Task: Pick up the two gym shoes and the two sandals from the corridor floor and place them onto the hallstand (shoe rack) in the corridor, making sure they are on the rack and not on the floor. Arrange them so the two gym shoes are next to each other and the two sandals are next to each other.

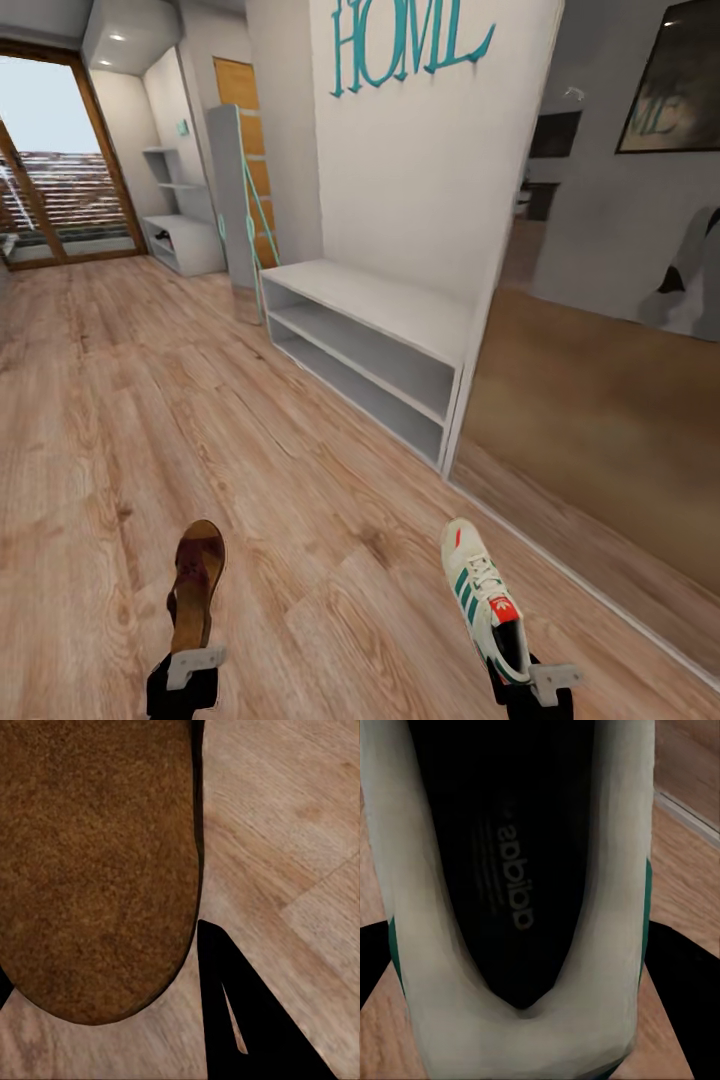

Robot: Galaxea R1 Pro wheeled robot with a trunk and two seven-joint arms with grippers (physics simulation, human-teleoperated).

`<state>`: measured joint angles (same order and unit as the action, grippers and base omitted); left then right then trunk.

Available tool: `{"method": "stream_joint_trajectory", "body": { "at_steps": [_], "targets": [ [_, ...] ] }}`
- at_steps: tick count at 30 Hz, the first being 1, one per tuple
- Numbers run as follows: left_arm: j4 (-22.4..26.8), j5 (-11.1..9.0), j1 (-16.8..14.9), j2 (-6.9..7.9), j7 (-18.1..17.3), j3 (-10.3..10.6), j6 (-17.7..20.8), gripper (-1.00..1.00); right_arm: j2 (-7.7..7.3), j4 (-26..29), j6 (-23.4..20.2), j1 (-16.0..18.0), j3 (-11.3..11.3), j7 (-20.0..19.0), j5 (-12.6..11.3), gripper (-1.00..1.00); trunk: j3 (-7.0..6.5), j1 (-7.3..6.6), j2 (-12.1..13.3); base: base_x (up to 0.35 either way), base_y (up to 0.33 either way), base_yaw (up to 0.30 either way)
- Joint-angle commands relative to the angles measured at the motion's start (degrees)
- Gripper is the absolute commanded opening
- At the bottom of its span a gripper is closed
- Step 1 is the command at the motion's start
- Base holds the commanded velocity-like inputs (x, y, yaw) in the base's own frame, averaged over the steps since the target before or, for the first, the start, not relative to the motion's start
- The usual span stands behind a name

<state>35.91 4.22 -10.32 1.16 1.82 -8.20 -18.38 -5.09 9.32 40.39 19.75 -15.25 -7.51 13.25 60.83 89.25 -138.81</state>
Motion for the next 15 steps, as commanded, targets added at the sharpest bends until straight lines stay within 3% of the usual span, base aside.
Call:
{"method": "stream_joint_trajectory", "body": {
  "at_steps": [1,15],
  "targets": [
    [-0.05,0.72,-0.05,-0.02,0.21,-0.07,-0.17,-1.0,0.0,-0.01,0.16,0.03,-0.54,-0.4,0.19,-1.0,0.1,0.01,-0.02,0.133,0.115,0.228],
    [0.43,0.55,-0.05,0.53,0.35,-0.7,-0.27,-1.0,0.0,0.08,0.21,0.03,-0.57,-0.4,0.11,-1.0,0.88,0.01,-0.02,0.02,0.017,0.231]
  ]
}}
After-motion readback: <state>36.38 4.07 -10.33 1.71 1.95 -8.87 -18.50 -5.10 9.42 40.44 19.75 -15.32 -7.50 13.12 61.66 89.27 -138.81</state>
